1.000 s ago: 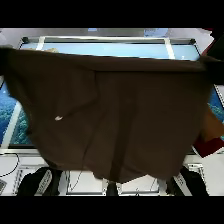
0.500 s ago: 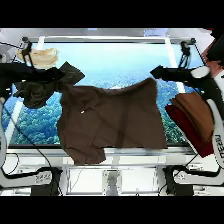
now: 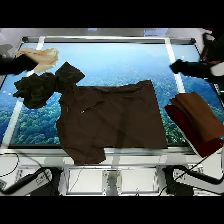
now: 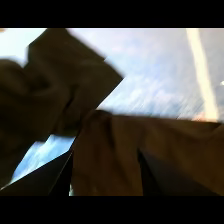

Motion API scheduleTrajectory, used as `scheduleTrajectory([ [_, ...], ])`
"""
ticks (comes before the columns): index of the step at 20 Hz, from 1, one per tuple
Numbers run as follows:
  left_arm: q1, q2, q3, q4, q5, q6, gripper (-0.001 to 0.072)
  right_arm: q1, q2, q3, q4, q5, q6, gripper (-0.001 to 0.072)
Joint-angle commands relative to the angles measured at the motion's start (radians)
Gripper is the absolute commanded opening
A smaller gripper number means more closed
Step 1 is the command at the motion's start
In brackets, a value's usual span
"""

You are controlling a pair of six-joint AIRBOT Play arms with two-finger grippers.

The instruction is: Fold the shirts.

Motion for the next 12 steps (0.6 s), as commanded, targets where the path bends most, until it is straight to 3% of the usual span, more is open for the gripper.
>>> scheduleTrajectory([
  [1,0.163,0.327,-0.346,0.091,0.165,-0.093,0.0438,-0.158,0.153,-0.036,-0.135,0.229,0.032,0.0408],
  [3,0.216,0.510,-0.645,0.081,0.183,-0.293,0.0437,-0.229,0.243,-0.115,-0.097,0.261,0.031,0.0408],
  [5,0.219,0.597,-0.878,0.043,0.240,-0.373,0.0437,-0.261,0.309,-0.188,-0.094,0.296,0.031,0.0408],
  [9,0.218,0.596,-1.086,-0.040,0.247,-0.402,0.0436,-0.261,0.358,-0.238,-0.023,0.311,0.027,0.0408],
  [11,0.219,0.596,-1.078,-0.029,0.204,-0.363,0.0362,-0.261,0.367,-0.237,0.051,0.305,-0.003,0.0408],
  [12,0.218,0.595,-1.078,-0.021,0.199,-0.361,0.0362,-0.261,0.369,-0.237,0.084,0.302,-0.003,0.0408],
])
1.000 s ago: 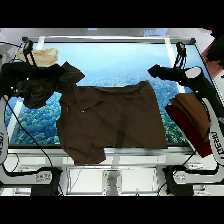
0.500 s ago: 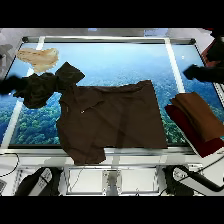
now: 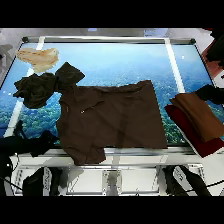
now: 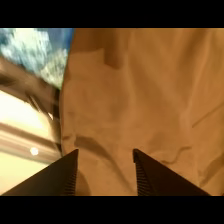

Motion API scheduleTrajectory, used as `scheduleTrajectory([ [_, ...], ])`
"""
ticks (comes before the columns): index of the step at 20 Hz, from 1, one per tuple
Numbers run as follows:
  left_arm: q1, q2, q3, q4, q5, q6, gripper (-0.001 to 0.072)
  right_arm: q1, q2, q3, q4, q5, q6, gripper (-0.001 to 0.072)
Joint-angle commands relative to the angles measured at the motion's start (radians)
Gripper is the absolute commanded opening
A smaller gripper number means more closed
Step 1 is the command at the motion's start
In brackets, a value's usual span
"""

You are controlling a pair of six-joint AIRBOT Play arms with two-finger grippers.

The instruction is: Fold the shirts.

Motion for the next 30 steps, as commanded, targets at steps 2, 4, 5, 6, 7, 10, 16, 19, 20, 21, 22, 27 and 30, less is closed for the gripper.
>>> scheduleTrajectory([
  [2,-0.003,0.013,-0.061,0.002,-0.013,-0.003,0.0362,-0.008,0.026,-0.015,0.134,0.008,-0.022,0.0408],
  [4,-0.055,0.013,-0.061,0.015,-0.027,-0.007,0.0361,-0.008,0.028,-0.015,0.152,0.005,-0.038,0.0408],
  [5,-0.085,0.013,-0.061,0.020,-0.033,-0.011,0.0360,-0.008,0.029,-0.015,0.156,0.005,-0.038,0.0408],
  [6,-0.119,0.011,-0.061,0.029,-0.041,-0.021,0.0360,-0.008,0.030,-0.015,0.156,0.003,-0.038,0.0408],
  [7,-0.159,-0.002,-0.061,0.044,-0.054,-0.042,0.0359,-0.008,0.030,-0.015,0.156,0.001,-0.039,0.0408],
  [10,-0.262,-0.108,-0.056,0.071,-0.079,-0.068,0.0355,-0.008,0.031,-0.015,0.155,-0.004,-0.040,0.0409],
  [16,-0.294,-0.240,-0.033,0.169,-0.141,-0.125,0.0355,-0.008,0.035,-0.015,0.156,-0.008,-0.061,0.0408],
  [19,-0.295,-0.267,-0.033,0.081,-0.248,-0.121,0.0337,-0.008,0.035,-0.015,0.161,-0.014,-0.061,0.0408],
  [20,-0.295,-0.289,-0.033,0.020,-0.254,-0.084,0.0297,-0.008,0.035,-0.015,0.167,-0.014,-0.061,0.0408],
  [21,-0.306,-0.322,-0.033,-0.006,-0.252,-0.047,0.0283,-0.008,0.035,-0.015,0.175,-0.014,-0.061,0.0408],
  [22,-0.328,-0.357,-0.033,-0.004,-0.251,-0.045,0.0283,-0.008,0.035,-0.015,0.182,-0.014,-0.061,0.0408],
  [27,-0.374,-0.429,-0.011,-0.021,-0.216,0.014,0.0013,-0.008,0.035,-0.015,0.192,-0.012,-0.061,0.0407],
  [30,-0.374,-0.429,0.084,-0.021,-0.205,0.015,0.0013,-0.008,0.035,-0.028,0.175,0.114,-0.021,0.0323],
])
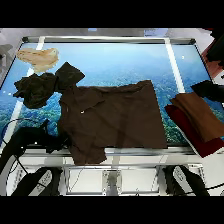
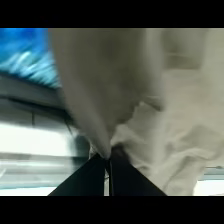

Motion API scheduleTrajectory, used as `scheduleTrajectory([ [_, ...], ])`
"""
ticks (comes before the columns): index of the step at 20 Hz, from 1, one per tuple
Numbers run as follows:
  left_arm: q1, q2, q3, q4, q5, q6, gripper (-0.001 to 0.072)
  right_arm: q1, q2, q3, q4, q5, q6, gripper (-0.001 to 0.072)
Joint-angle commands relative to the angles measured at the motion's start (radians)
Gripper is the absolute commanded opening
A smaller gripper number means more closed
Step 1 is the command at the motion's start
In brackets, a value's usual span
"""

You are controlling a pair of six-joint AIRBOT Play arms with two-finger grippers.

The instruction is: Fold the shirts.

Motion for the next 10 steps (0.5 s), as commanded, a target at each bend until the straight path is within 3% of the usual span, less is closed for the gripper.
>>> scheduleTrajectory([
  [1,-0.006,-0.012,0.103,-0.008,0.012,0.017,0.0013,0.000,0.000,-0.051,-0.042,0.177,0.092,0.0223],
  [2,-0.006,-0.012,0.142,-0.008,0.009,0.027,0.0013,0.000,0.001,-0.120,-0.065,0.222,0.135,0.0186],
  [5,-0.006,-0.012,0.238,-0.007,-0.022,0.044,0.0013,0.000,-0.001,-0.409,-0.113,0.193,0.183,0.0221],
  [7,-0.006,-0.012,0.260,-0.007,-0.055,0.053,0.0013,0.000,-0.013,-0.555,-0.235,0.101,0.219,0.0506],
  [8,-0.006,-0.013,0.260,-0.008,-0.069,0.053,0.0013,0.000,-0.028,-0.595,-0.264,0.085,0.218,0.0550],
  [10,-0.006,-0.013,0.260,-0.008,-0.094,0.053,0.0013,0.000,-0.062,-0.637,-0.268,0.044,0.217,0.0545],
])
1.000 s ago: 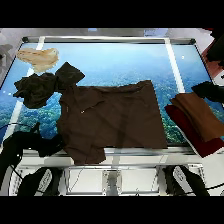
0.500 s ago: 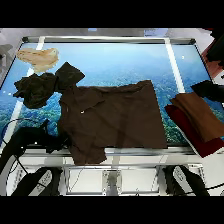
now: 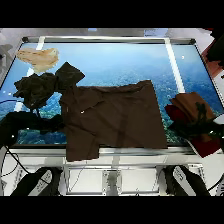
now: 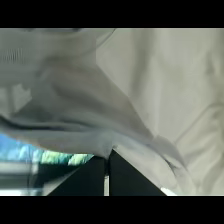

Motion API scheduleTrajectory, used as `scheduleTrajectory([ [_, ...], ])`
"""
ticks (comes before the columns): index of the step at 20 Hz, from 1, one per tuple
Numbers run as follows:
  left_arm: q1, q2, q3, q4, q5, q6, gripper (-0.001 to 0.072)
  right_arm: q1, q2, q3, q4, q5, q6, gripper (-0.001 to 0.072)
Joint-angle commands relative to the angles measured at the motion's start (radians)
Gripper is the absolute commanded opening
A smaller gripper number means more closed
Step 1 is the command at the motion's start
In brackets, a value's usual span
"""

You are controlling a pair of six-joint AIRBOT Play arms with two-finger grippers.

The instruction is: Fold the shirts.

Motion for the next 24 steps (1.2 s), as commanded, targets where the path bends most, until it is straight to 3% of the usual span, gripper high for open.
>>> scheduleTrajectory([
  [1,0.000,0.000,0.022,-0.001,-0.060,0.008,0.0013,0.000,-0.055,-0.121,-0.066,-0.064,0.025,0.0545],
  [10,0.000,0.000,0.022,-0.001,-0.091,0.007,0.0013,0.137,-0.285,-0.120,0.006,-0.164,0.016,0.0538],
  [11,0.000,0.000,0.022,-0.001,-0.089,0.007,0.0013,0.171,-0.289,-0.120,0.018,-0.182,0.013,0.0440],
  [13,0.000,0.000,0.022,-0.001,-0.081,0.007,0.0013,0.218,-0.289,-0.109,0.052,-0.189,-0.040,0.0029],
  [15,0.000,0.000,0.024,-0.006,-0.085,0.007,0.0013,0.223,-0.287,-0.065,0.066,-0.124,-0.098,0.0024],
  [18,0.000,0.011,0.109,-0.019,-0.083,0.021,0.0013,0.222,-0.217,0.076,-0.001,-0.006,-0.095,0.0023],
  [21,0.000,0.071,0.288,-0.013,-0.015,0.086,0.0013,0.222,-0.063,0.278,-0.127,0.129,-0.091,0.0022],
  [24,0.000,0.179,0.441,-0.008,0.029,0.094,0.0013,0.222,0.124,0.461,-0.217,0.198,-0.086,0.0021],
])
